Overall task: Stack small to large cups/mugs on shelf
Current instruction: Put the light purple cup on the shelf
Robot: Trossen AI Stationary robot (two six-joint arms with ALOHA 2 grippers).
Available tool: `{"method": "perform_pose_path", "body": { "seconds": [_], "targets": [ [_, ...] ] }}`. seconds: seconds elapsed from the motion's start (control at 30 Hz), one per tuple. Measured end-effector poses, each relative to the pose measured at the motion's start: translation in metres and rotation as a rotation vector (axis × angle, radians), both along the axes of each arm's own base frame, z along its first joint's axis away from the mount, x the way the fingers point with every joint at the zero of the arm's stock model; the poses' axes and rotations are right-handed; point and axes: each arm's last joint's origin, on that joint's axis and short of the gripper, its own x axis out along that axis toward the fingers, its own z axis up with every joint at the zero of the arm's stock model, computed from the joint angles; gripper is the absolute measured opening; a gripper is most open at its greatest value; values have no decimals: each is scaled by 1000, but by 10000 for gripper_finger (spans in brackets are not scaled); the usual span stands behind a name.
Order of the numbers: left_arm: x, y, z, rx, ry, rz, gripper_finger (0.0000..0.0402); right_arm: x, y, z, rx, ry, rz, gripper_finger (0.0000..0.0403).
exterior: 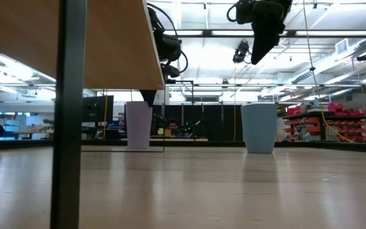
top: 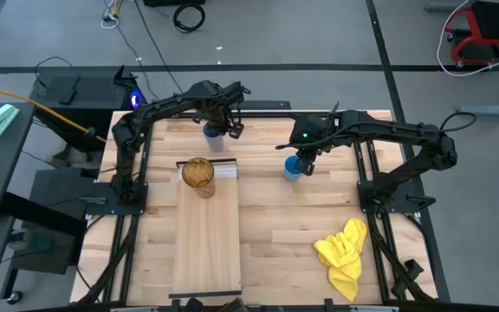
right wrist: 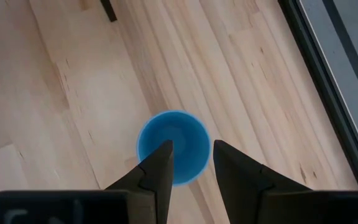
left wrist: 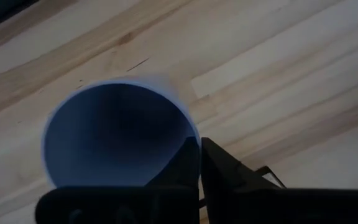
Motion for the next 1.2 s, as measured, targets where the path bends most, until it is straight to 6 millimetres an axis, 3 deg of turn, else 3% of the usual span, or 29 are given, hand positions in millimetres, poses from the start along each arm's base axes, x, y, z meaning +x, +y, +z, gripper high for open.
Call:
{"method": "perform_pose_path", "body": {
  "seconds": [0.13,0.33,0.73,0.93,1.2],
  "targets": [
    [10,-5,19,38,-62,-45,9,0,0,0,0,-2,-1,122],
    [25,-20,66,115,-194,-96,8,0,0,0,-1,-2,-1,122],
    [34,-67,132,185,-339,-229,8,0,0,0,5,-6,-16,122],
    [38,-90,148,199,-389,-285,8,0,0,0,17,-10,-43,122],
    [47,-123,149,149,-426,-384,8,-5,0,-2,20,31,-113,122]
  ]
}}
